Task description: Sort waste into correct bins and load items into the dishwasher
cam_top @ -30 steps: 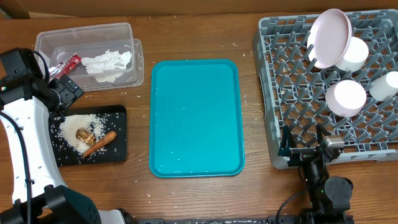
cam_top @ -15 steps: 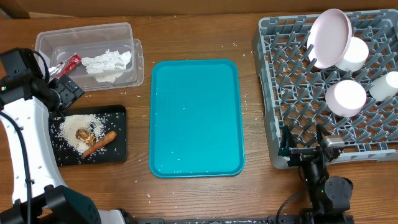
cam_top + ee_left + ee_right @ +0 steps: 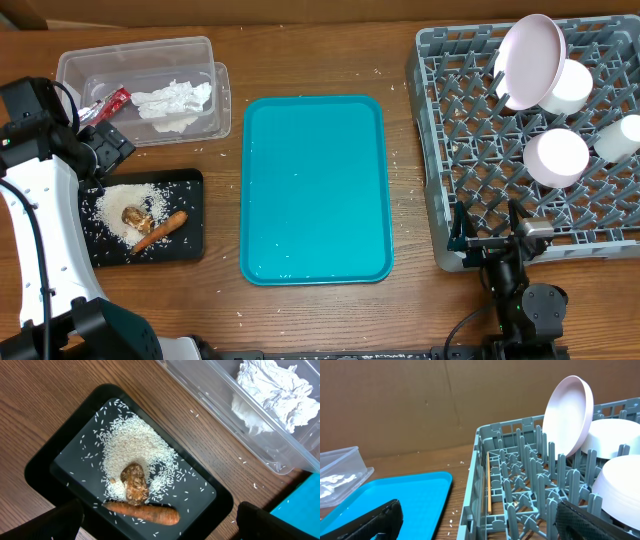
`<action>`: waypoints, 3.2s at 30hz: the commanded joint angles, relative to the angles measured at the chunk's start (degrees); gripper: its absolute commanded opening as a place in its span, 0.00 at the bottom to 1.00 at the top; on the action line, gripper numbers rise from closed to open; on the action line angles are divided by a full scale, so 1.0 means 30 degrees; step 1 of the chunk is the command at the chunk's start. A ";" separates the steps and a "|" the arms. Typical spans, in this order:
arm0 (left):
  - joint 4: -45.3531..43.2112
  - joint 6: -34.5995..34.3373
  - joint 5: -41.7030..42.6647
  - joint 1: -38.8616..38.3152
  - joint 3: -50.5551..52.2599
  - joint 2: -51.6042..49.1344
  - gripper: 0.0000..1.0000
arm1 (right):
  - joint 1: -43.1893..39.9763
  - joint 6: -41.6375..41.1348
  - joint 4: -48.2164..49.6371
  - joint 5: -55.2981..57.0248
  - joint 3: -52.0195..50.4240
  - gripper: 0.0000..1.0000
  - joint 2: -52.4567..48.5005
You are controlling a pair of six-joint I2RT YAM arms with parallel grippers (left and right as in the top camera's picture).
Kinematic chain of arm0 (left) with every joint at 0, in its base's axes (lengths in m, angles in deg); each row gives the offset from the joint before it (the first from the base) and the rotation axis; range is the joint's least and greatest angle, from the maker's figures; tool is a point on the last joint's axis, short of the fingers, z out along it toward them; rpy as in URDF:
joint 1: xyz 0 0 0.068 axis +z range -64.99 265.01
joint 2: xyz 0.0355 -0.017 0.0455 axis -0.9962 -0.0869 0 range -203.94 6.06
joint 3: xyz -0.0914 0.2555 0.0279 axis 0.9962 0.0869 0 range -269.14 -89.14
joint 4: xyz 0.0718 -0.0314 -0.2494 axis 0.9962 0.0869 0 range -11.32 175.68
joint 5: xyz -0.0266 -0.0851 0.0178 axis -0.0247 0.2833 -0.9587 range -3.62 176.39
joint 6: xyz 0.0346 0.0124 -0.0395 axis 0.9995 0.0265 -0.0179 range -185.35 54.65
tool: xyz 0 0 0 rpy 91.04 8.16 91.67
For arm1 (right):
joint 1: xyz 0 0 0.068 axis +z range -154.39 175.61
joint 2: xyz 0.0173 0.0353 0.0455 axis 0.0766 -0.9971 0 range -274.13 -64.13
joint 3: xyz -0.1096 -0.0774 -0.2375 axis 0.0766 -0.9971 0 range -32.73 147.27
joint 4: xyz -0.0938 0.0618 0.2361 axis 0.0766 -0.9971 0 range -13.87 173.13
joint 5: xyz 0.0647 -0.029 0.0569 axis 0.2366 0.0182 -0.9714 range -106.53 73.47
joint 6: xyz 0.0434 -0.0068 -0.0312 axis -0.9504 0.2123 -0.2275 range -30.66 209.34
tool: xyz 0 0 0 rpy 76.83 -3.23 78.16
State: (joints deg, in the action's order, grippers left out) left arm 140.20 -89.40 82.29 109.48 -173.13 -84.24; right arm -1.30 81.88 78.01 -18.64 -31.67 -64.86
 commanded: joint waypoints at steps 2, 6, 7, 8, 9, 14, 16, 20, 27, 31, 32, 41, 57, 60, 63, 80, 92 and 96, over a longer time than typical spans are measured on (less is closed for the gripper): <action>-0.0015 -0.0277 0.0036 -0.0044 -0.0095 -0.0262 1.00 | -0.0058 -0.0058 0.0109 0.0124 -0.0204 1.00 0.0189; -0.0015 -0.0277 0.0036 -0.0044 -0.0095 -0.0007 1.00 | -0.0058 -0.0058 0.0109 0.0131 -0.0204 1.00 0.0189; -0.0015 -0.0277 0.0036 -0.0044 -0.0095 0.0080 1.00 | -0.0058 -0.0058 0.0109 0.0124 -0.0204 1.00 0.0189; -0.0015 -0.0277 0.0036 -0.0044 -0.0095 0.0219 1.00 | -0.0058 -0.0058 0.0109 0.0124 -0.0204 1.00 0.0189; 0.0058 0.0211 -0.0342 -0.0044 -0.0087 0.0408 1.00 | -0.0058 -0.0058 0.0109 0.0131 -0.0204 1.00 0.0189; 0.1843 0.1435 -0.0189 -0.0051 0.0117 0.1909 1.00 | -0.0058 -0.0058 0.0109 0.0124 -0.0204 1.00 0.0189; 0.1894 0.1435 0.0277 -0.0204 0.0743 0.2674 1.00 | -0.0058 -0.0058 0.0109 0.0131 -0.0204 1.00 0.0189; 0.0321 0.1676 0.0168 -0.1362 0.3075 0.4175 1.00 | -0.0058 -0.0066 0.0109 0.0131 -0.0204 1.00 0.0189; -0.9056 0.4240 0.0182 -0.5464 1.1613 0.8495 1.00 | -0.0058 -0.0058 0.0109 0.0131 -0.0204 1.00 0.0189; -1.1562 0.4022 0.0386 -0.6717 1.5599 1.1905 1.00 | -0.0058 -0.0058 0.0109 0.0131 -0.0204 1.00 0.0189; -1.1591 0.4022 0.0379 -0.6841 1.6393 1.2845 1.00 | -0.0058 -0.0066 0.0117 0.0131 -0.0204 1.00 0.0189; -1.1846 0.3876 0.0321 -0.6936 1.9547 1.9307 1.00 | -0.0058 -0.0058 0.0117 0.0131 -0.0204 1.00 0.0189; -1.4885 0.3759 0.0896 -0.6972 2.4487 2.6797 1.00 | -0.0058 -0.0058 0.0109 0.0131 -0.0204 1.00 0.0189; -1.6094 0.3177 0.0889 -0.6994 2.5784 2.8450 1.00 | -0.0058 -0.0058 0.0117 0.0131 -0.0204 1.00 0.0189; -1.7988 0.2834 0.0896 -0.7016 2.7241 2.9878 1.00 | -0.0058 -0.0058 0.0117 0.0131 -0.0204 1.00 0.0189; -1.9096 0.2667 0.0823 -0.7053 2.7897 3.0017 1.00 | -0.0058 -0.0066 0.0117 0.0124 -0.0204 1.00 0.0189; -1.9103 0.2667 0.0816 -0.7053 2.7897 3.0017 1.00 | -0.0058 -0.0058 0.0117 0.0131 -0.0197 1.00 0.0189; -1.9103 0.2659 0.0823 -0.7053 2.7897 3.0017 1.00 | -0.0058 -0.0066 0.0117 0.0131 -0.0204 1.00 0.0189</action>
State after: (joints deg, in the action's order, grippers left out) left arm 83.13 -80.64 84.43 88.72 -89.81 5.07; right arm -1.32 81.86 77.98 -18.64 -31.67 -64.82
